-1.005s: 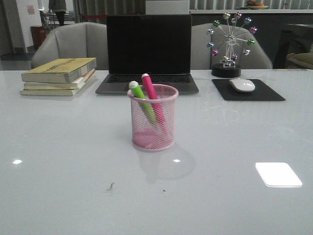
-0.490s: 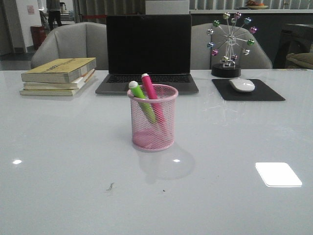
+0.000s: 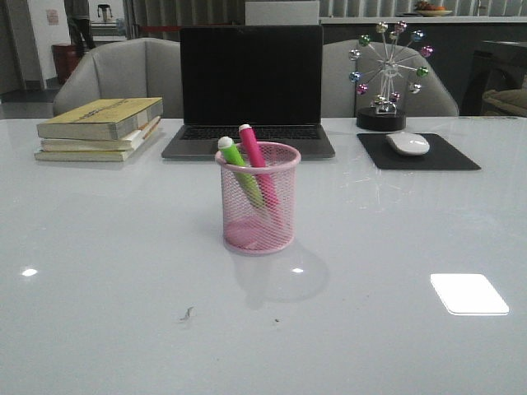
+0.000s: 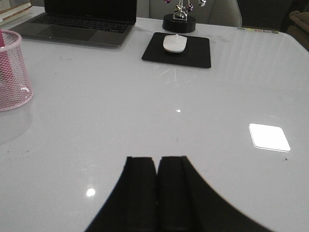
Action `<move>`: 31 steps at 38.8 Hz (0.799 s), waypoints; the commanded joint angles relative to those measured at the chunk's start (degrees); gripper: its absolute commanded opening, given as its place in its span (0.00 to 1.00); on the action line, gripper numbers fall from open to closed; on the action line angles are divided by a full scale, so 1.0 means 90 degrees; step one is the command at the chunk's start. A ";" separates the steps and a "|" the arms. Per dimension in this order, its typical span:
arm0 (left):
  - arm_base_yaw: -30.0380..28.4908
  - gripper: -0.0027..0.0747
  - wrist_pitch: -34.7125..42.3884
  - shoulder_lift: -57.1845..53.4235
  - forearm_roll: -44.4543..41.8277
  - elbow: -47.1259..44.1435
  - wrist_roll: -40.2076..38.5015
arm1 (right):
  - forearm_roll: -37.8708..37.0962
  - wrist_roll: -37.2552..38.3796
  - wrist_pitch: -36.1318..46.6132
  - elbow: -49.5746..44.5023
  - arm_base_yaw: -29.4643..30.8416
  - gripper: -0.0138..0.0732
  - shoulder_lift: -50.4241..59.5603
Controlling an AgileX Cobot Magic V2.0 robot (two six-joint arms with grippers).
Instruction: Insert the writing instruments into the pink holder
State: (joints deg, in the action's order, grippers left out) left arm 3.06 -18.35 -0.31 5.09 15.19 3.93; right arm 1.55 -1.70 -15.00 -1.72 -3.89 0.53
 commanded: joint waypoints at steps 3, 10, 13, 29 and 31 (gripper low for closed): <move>0.0044 0.15 0.0714 -0.0149 0.0023 -0.0299 -0.0001 | -0.0030 -0.0050 0.0515 -0.0004 -0.0010 0.22 0.0127; 0.0044 0.15 0.1391 -0.0149 0.0023 -0.1013 -0.0001 | -0.0030 -0.0050 0.0515 -0.0004 -0.0010 0.22 0.0127; 0.0044 0.15 0.1681 -0.0149 0.0023 -0.1300 -0.0001 | -0.0030 -0.0050 0.0515 -0.0004 -0.0010 0.22 0.0127; 0.0044 0.15 0.1770 -0.0149 0.0023 -0.1741 -0.0001 | -0.0030 -0.0050 0.0515 -0.0004 -0.0010 0.22 0.0127; 0.0044 0.15 0.1770 -0.0149 0.0023 -0.1741 -0.0001 | -0.0030 -0.0050 0.0515 -0.0004 -0.0010 0.22 0.0127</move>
State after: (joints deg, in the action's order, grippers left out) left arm 3.06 -7.15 -0.31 5.09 -0.32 3.93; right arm 1.55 -1.70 -15.13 -1.72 -3.89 0.53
